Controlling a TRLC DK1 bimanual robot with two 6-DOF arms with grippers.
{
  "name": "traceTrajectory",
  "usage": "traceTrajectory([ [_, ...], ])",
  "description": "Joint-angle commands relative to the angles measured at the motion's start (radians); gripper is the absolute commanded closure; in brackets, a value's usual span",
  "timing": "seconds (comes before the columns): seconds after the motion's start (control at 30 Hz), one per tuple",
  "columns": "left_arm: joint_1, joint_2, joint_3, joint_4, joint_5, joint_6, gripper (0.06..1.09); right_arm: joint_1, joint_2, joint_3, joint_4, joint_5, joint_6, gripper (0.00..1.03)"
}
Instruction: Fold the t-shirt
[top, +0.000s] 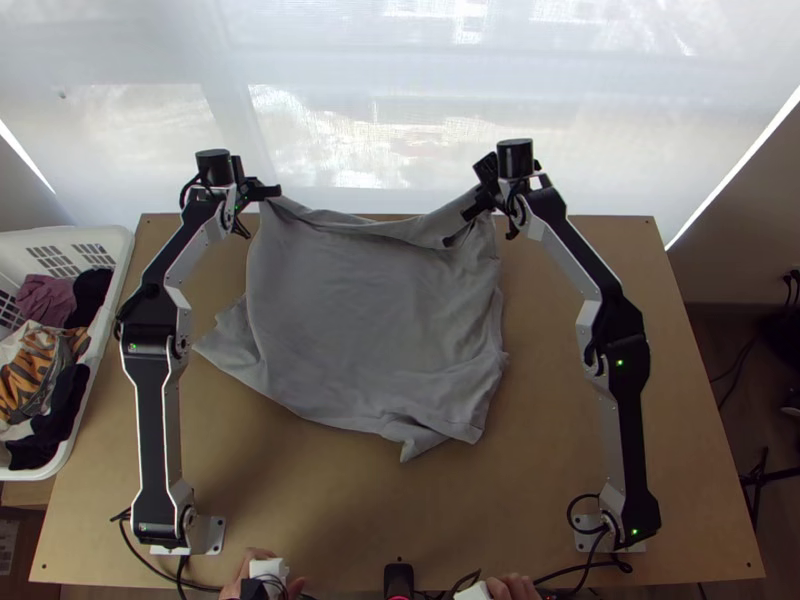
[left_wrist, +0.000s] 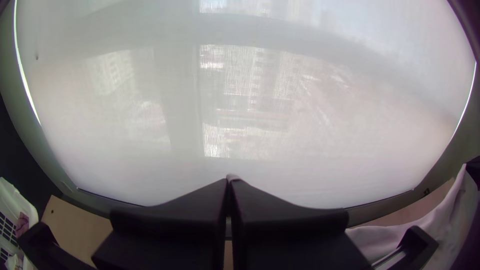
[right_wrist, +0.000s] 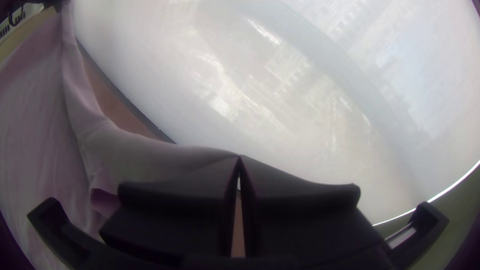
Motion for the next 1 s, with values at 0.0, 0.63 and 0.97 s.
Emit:
traceTrajectory([
  [0.0,-0.004,-0.001,0.039,-0.059,0.006,-0.002,1.05,0.002,0.005,-0.005,-0.005,0.001,-0.003,1.0],
  [0.63,0.048,-0.68,-0.443,-0.613,0.158,-0.012,0.11,0.011,-0.316,-0.116,-0.135,-0.007,0.094,0.05],
  [0.97,0.051,-1.051,-0.995,-0.631,0.049,0.04,0.11,0.063,-0.58,-0.294,-0.146,-0.014,0.091,0.05],
])
